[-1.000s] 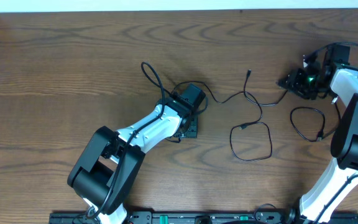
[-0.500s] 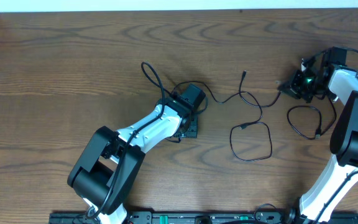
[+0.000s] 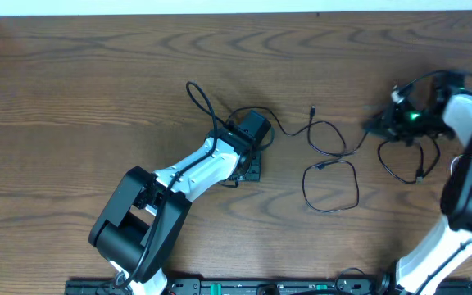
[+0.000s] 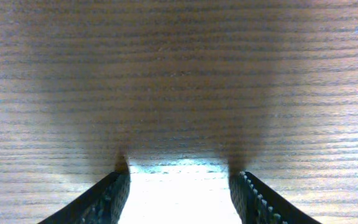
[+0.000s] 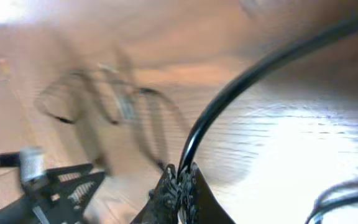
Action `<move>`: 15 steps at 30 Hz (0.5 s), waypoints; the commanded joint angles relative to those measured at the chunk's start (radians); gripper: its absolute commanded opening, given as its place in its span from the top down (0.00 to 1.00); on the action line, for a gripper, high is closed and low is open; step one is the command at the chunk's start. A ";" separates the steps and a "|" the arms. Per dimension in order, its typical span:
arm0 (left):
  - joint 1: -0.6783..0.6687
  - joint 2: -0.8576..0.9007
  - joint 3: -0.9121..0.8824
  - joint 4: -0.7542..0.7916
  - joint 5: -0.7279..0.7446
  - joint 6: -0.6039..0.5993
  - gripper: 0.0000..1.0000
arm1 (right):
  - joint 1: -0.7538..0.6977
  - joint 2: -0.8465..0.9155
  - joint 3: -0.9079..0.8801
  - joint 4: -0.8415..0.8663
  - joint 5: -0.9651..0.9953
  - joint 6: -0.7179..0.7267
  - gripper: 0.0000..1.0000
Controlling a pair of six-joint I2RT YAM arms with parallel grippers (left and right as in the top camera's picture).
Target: Untangle cables
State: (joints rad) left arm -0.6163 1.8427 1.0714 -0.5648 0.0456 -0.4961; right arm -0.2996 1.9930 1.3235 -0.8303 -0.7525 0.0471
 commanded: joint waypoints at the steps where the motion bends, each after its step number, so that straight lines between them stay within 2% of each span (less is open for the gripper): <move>1: 0.004 0.030 -0.037 -0.010 0.022 0.002 0.41 | -0.015 -0.236 0.010 0.018 -0.089 -0.072 0.99; 8: 0.004 0.030 -0.037 -0.009 0.022 0.002 0.41 | -0.015 -0.541 0.010 0.085 -0.090 -0.072 0.99; 15: 0.004 0.030 -0.037 -0.010 0.022 0.002 0.41 | -0.015 -0.753 0.010 0.144 -0.011 -0.072 0.99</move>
State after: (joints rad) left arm -0.6163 1.8427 1.0714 -0.5648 0.0460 -0.4961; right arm -0.3149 1.3144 1.3266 -0.6994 -0.8043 -0.0086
